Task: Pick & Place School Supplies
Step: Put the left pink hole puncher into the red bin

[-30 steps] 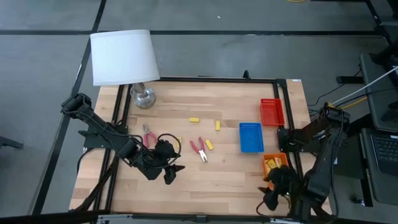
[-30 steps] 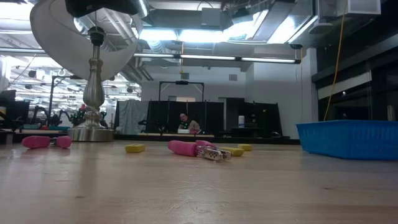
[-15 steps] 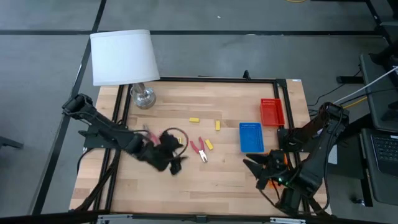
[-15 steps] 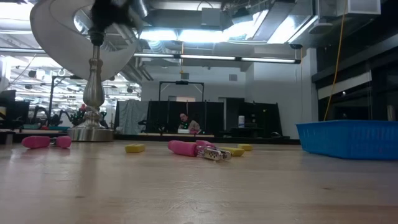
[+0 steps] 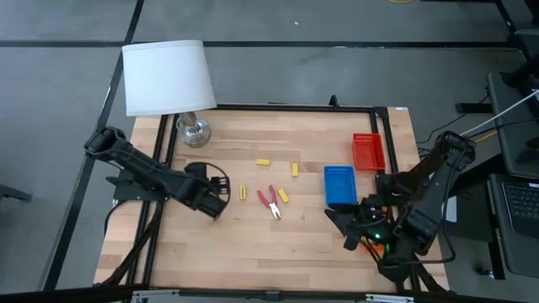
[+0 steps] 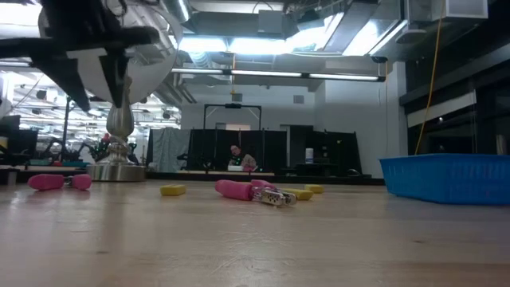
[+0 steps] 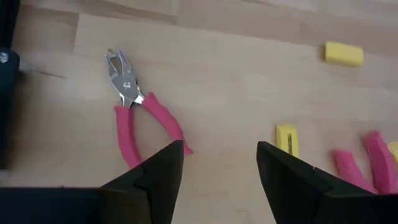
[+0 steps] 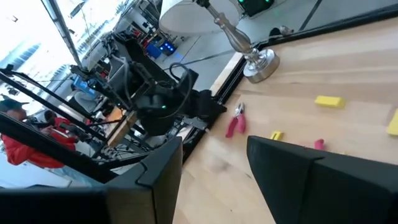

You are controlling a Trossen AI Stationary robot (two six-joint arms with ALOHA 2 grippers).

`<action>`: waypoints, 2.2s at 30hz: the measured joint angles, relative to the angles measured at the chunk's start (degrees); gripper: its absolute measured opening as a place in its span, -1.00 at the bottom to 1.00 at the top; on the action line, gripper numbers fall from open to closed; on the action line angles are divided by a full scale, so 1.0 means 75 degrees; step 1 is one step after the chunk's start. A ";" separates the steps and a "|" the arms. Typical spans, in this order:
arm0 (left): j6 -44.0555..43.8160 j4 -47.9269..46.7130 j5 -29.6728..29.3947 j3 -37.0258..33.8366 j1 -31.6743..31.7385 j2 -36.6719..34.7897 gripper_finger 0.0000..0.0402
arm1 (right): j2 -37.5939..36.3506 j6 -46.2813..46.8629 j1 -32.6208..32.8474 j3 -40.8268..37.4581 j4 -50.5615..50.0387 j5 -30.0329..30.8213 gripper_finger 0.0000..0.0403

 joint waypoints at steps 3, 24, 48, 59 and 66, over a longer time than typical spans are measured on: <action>-0.0056 -0.0020 0.0177 -0.0004 0.0346 0.0193 -0.01 | 0.0000 -0.0520 -0.0178 0.0002 0.0441 -0.0116 -0.08; -0.0181 0.3446 0.1428 -0.2080 0.1029 0.0413 -0.01 | 0.0000 -0.1527 -0.0281 0.0002 0.1486 -0.0170 -0.08; -0.0195 0.2676 0.1500 -0.1806 0.1237 0.0622 -0.28 | 0.0003 -0.1406 -0.0287 0.0002 0.1532 -0.0024 -0.08; -0.0189 0.2859 0.1705 -0.1807 0.1233 0.0900 -0.30 | 0.0006 -0.1297 -0.0287 -0.0001 0.1562 -0.0027 -0.08; -0.0187 0.2969 0.1737 -0.1999 0.1389 0.0922 -0.30 | 0.0006 -0.1297 -0.0287 -0.0001 0.1557 -0.0033 -0.08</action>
